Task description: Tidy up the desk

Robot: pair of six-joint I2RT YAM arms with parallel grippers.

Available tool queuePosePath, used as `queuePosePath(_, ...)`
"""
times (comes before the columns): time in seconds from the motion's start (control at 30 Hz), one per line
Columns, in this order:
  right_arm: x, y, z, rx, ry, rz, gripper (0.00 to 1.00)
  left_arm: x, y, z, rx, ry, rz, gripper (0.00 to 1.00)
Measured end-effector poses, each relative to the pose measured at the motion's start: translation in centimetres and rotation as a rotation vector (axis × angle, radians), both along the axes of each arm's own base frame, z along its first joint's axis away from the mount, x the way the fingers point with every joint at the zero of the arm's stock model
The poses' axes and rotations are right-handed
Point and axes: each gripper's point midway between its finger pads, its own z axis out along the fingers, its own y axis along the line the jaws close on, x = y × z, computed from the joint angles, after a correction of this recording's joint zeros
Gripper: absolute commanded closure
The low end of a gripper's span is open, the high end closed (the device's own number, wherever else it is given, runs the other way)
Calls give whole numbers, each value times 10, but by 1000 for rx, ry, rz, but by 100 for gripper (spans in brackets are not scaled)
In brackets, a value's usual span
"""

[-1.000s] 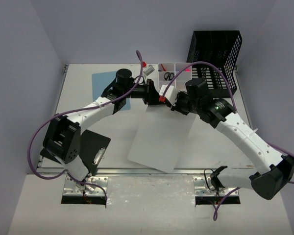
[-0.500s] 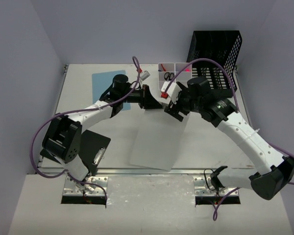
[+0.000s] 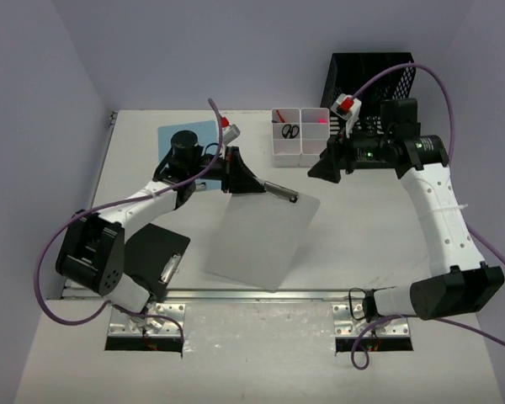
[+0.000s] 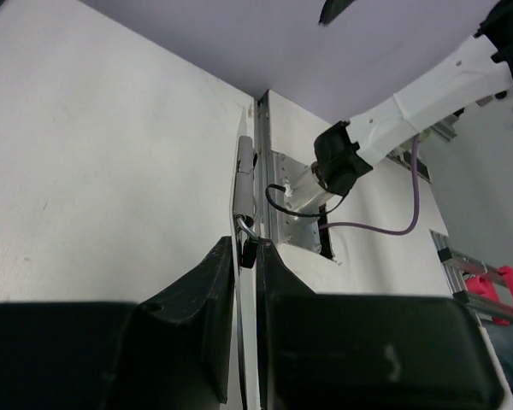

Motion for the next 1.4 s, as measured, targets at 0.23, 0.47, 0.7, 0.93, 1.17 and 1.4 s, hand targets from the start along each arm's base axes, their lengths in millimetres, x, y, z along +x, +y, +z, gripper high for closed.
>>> queuePosePath(0.23, -40, 24, -28, 147, 191, 143, 32, -16, 4, 22, -36, -94, -61, 100)
queuePosePath(0.47, -59, 48, -28, 131, 153, 231, 35, -21, 3, 25, -40, -101, -80, 100)
queuePosePath(0.7, -64, 60, -37, 85, 120, 254, 35, -25, -1, 25, -41, -101, -93, 100)
queuePosePath(0.93, -52, 59, -41, 63, 101, 221, 42, -29, -4, 25, -42, -102, -108, 100)
queuePosePath(1.17, -54, 63, -44, 58, 104, 239, 48, -29, -5, 28, -49, -116, -110, 100)
queuePosePath(1.4, -63, 68, -51, 44, 110, 278, 84, -28, -5, 34, -64, -133, -106, 100)
